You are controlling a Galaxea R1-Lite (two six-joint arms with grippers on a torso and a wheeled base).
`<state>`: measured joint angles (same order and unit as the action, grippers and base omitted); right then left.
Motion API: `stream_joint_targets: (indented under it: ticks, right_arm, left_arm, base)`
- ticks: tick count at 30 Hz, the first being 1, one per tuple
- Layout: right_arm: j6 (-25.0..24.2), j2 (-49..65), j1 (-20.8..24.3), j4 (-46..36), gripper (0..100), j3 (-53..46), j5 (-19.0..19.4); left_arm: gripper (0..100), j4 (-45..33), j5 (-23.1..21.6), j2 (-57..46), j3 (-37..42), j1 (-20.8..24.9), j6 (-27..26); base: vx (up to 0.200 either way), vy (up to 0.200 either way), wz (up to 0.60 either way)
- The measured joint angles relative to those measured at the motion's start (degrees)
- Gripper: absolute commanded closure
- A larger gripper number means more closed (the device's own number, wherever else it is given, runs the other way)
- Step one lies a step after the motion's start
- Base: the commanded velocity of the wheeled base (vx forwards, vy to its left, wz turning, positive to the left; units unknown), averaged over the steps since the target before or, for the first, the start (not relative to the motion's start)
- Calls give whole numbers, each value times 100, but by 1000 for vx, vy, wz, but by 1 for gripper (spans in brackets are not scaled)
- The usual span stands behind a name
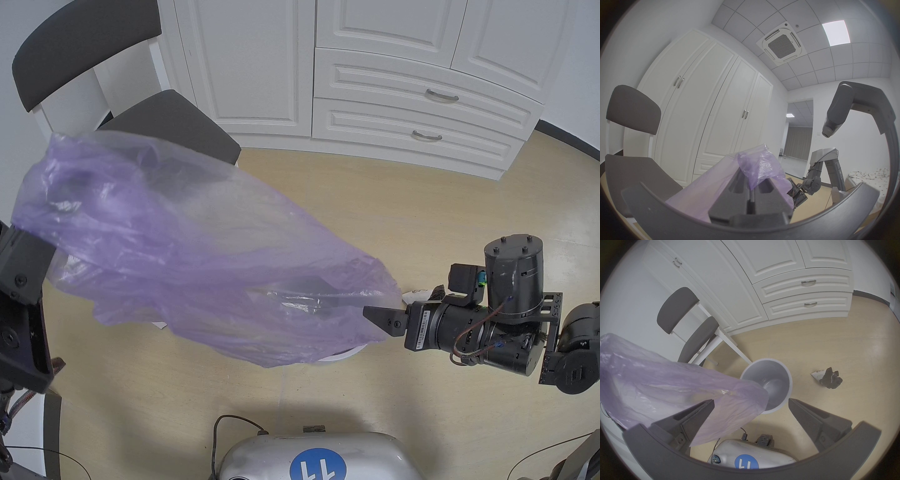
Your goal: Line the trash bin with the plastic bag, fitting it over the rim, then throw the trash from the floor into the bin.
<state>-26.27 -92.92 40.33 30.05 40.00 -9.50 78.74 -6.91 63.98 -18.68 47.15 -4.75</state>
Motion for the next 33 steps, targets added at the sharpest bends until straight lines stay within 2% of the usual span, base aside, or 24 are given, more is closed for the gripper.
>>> stream_joint_targets:
  ticks: [6, 17, 33]
  right_arm:
    - [-49, -171, 35, 202, 0, -9, 2]
    - [-39, -809, 145, 2015, 0, -404, 0]
    - [17, -1312, 154, 1981, 0, -527, -2]
  left_arm:
    - [100, -2, -1, -45, -12, 28, 2]
    - [100, -7, -4, -59, -21, 30, 22]
    - [100, -18, 10, -45, -43, 28, 49]
  base:
    - [0, 0, 0]
    - [0, 0, 0]
    - [0, 0, 0]
